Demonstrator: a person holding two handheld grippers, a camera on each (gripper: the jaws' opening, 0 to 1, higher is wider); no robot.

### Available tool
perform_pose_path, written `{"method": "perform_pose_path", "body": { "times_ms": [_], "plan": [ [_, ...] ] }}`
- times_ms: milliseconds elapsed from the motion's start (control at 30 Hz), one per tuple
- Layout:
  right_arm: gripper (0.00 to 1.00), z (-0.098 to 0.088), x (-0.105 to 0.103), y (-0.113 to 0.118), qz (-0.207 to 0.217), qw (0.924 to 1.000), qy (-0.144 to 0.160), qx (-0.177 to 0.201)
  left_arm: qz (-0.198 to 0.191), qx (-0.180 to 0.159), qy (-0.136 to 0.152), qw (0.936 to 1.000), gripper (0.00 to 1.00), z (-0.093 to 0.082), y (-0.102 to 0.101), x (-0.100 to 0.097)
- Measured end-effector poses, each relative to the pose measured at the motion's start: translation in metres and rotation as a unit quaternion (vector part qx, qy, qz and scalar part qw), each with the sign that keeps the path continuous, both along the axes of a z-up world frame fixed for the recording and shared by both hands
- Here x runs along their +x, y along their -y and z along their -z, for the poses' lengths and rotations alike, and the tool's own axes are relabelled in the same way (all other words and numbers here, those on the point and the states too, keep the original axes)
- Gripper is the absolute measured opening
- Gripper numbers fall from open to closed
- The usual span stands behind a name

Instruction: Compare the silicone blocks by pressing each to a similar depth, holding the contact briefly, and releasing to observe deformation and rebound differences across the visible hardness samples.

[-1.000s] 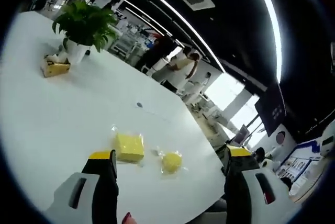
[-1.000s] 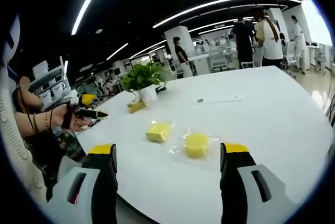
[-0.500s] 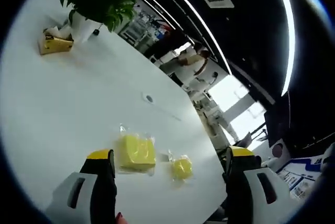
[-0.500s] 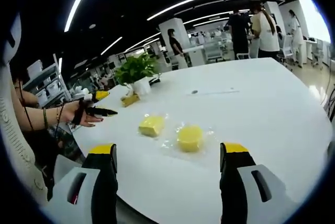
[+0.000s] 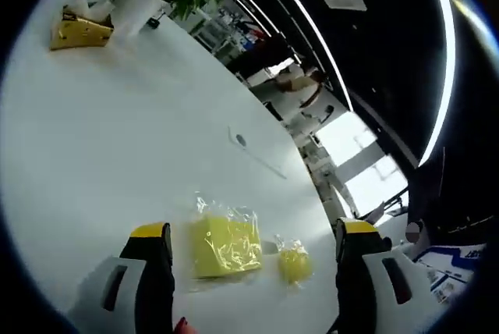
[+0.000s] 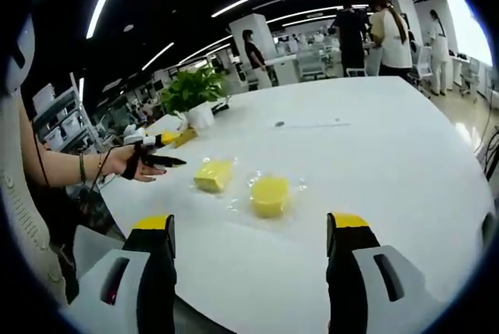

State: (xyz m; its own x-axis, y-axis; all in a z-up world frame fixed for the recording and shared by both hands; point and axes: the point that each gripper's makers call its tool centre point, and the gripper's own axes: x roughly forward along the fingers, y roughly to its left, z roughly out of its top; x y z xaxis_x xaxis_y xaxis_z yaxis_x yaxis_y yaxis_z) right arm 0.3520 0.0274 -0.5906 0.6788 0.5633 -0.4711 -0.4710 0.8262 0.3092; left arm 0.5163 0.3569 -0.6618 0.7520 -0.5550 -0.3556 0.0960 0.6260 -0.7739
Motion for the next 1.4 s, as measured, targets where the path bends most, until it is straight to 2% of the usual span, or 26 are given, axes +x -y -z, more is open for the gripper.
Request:
{"method": "perform_pose_path", "body": {
  "times_ms": [200, 333, 400, 533, 667, 800, 1033, 1133, 1200, 1300, 1400],
  "plan": [
    [0.74, 0.0, 0.005, 0.006, 0.01, 0.9999, 0.003, -0.008, 0.002, 0.003, -0.002, 1.0, 0.84, 0.018, 0.001, 0.03],
    [0.74, 0.004, 0.006, 0.009, 0.014, 0.9998, -0.003, -0.014, 0.02, 0.003, -0.004, 0.9998, 0.8, 0.032, 0.011, 0.038],
    [0.74, 0.007, 0.008, 0.011, 0.017, 0.9997, -0.006, -0.018, 0.017, -0.012, -0.011, 0.9997, 0.77, 0.043, 0.016, 0.042],
    [0.74, 0.01, 0.011, 0.016, 0.023, 0.9995, -0.01, -0.02, 0.015, -0.036, -0.018, 0.9991, 0.71, 0.051, 0.022, 0.043],
    [0.73, 0.014, 0.015, 0.019, 0.027, 0.9992, -0.015, -0.024, 0.018, -0.047, -0.018, 0.9986, 0.58, 0.058, 0.026, 0.043],
    [0.72, 0.017, 0.018, 0.02, 0.027, 0.9992, -0.019, -0.025, 0.013, -0.067, -0.017, 0.9975, 0.5, 0.063, 0.025, 0.047],
    [0.71, 0.021, 0.018, 0.015, 0.022, 0.9992, -0.025, -0.022, 0.018, -0.065, -0.017, 0.9976, 0.33, 0.072, 0.023, 0.047],
    [0.71, 0.023, 0.019, 0.014, 0.02, 0.9991, -0.027, -0.024, 0.027, -0.051, -0.021, 0.9981, 0.22, 0.079, 0.02, 0.045],
    [0.71, 0.024, 0.019, 0.013, 0.019, 0.9991, -0.028, -0.025, 0.023, -0.062, -0.022, 0.9975, 0.21, 0.08, 0.02, 0.045],
    [0.7, 0.024, 0.019, 0.013, 0.017, 0.9991, -0.029, -0.026, 0.034, -0.052, -0.012, 0.998, 0.15, 0.077, 0.024, 0.045],
    [0.7, 0.024, 0.02, 0.013, 0.016, 0.9991, -0.029, -0.027, 0.039, -0.056, -0.006, 0.9977, 0.12, 0.075, 0.026, 0.045]
  ]
}}
